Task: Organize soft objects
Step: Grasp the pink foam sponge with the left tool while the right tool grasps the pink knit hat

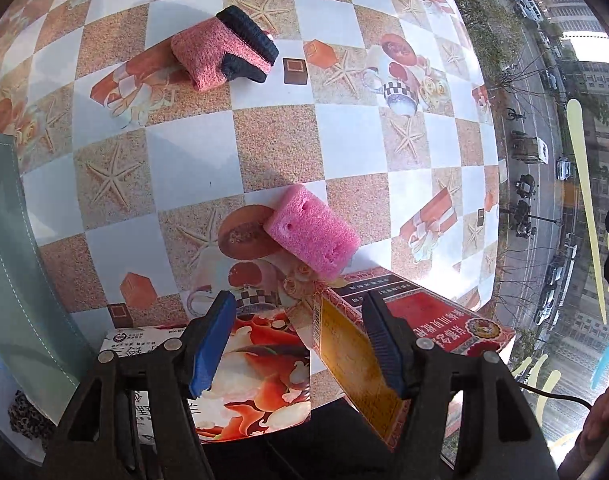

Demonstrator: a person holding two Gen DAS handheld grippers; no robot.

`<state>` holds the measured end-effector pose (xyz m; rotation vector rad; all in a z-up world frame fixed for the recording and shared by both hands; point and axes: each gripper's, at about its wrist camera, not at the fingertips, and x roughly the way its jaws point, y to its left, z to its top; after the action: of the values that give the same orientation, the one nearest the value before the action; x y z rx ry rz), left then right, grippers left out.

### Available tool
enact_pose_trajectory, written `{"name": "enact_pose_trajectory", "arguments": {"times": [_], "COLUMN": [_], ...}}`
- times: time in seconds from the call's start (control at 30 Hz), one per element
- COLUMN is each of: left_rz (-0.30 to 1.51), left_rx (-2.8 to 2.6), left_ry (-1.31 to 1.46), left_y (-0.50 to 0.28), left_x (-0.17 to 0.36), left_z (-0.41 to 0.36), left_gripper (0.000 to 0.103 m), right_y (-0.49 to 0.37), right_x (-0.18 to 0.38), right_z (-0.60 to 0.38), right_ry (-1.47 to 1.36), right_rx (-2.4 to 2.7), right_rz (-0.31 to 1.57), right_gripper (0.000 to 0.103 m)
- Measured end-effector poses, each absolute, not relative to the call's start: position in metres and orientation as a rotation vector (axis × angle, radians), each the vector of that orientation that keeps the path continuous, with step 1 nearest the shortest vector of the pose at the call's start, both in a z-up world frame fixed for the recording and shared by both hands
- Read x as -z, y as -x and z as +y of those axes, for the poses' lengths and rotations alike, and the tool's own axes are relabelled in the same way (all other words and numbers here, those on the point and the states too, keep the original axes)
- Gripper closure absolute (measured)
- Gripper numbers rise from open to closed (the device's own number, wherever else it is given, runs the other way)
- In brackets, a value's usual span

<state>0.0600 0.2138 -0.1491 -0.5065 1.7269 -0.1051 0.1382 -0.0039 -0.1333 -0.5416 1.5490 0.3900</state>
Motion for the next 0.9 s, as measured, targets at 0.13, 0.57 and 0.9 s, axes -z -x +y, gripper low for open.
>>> {"name": "enact_pose_trajectory", "arguments": {"times": [0.13,0.57,0.9], "left_rz": [1.808,1.897,1.9], "left_rx": [0.086,0.012,0.056], "left_ry": [0.497,0.592,0.577], "left_y": [-0.076,-0.099,-0.103], "left_x": [0.175,0.212,0.224], "left_z": [0.208,0.187,0.174], "left_gripper": [0.033,0.025,0.047], "right_y": [-0.152,-0.19,-0.203], "right_x": [0.153,0.191,0.214], "right_z": [-0.012,-0.021,-0.014], "right_ry": [0.503,0.46,0.471], "right_rx": [-0.396,-0.419,-0.457], "right_rz": [1.575,1.626,1.654], "right_gripper": [0.043,0.043,0.043]}}
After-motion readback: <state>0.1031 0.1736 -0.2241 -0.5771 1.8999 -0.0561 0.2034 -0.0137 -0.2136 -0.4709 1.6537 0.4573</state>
